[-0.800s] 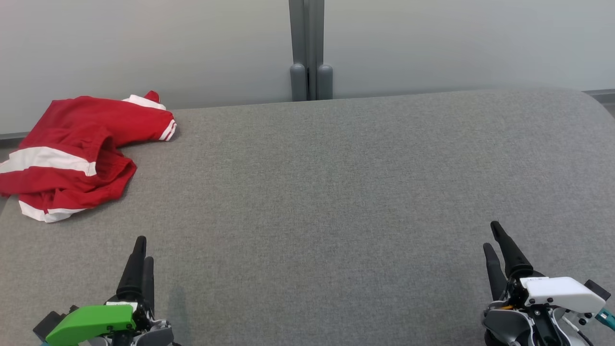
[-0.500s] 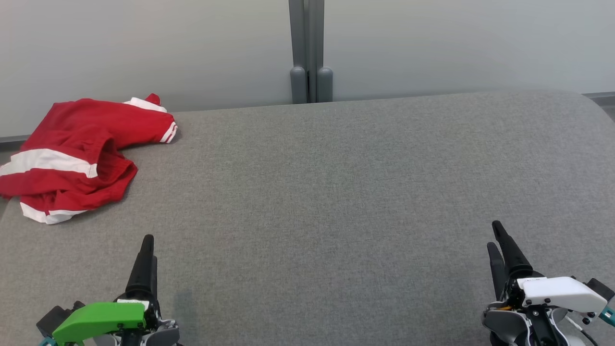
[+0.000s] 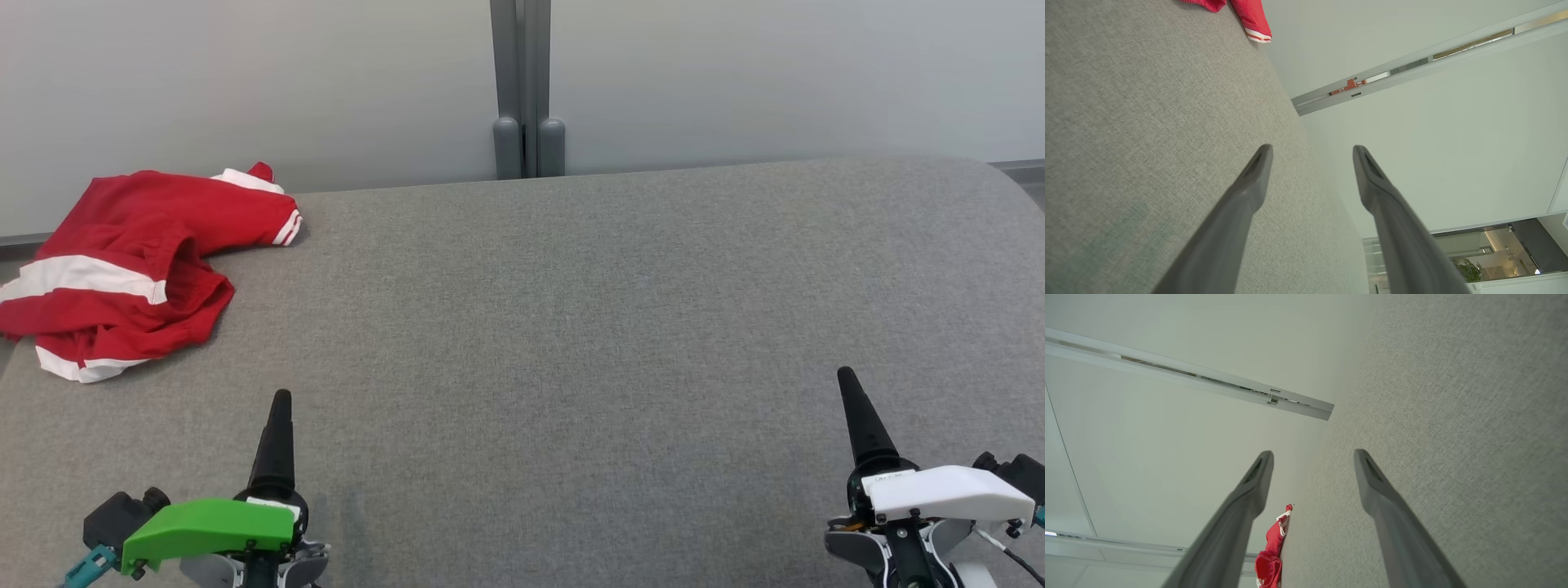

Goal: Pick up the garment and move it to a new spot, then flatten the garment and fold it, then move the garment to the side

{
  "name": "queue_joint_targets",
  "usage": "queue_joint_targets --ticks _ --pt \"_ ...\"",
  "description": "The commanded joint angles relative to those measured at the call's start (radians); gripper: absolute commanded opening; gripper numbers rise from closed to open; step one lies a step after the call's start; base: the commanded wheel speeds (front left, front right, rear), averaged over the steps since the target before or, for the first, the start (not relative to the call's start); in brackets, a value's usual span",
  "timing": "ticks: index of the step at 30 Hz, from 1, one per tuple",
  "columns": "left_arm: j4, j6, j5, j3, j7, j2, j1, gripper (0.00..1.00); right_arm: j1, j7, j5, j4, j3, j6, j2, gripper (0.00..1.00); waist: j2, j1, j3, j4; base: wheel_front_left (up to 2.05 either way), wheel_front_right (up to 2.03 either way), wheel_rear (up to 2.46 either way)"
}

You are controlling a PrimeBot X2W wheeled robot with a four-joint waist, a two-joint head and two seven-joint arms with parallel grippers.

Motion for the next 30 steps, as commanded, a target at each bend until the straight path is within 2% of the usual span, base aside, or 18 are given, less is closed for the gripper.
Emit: queue_joint_targets --ticks 1,20,30 --pt "-0.019 0.008 0.046 -0.012 -0.012 0.006 -0.006 1.0 0.001 -0.013 -0.051 -0.029 0.005 0.0 -0.006 1.0 0.0 0.0 0.0 0.0 0.0 0.0 0.0" --pt "-0.028 0.063 0.394 -0.089 -0.077 0.008 0.0 1.0 0.027 -0.078 -0.414 -0.088 0.047 0.0 -0.009 1.0 0.0 0.0 -0.003 -0.001 0.0 0.0 0.0" --pt "-0.02 0.086 0.529 -0.12 -0.105 0.009 0.013 1.0 0.035 -0.106 -0.582 -0.078 0.071 0.0 -0.01 1.0 0.0 0.0 -0.006 -0.002 0.0 0.0 0.0"
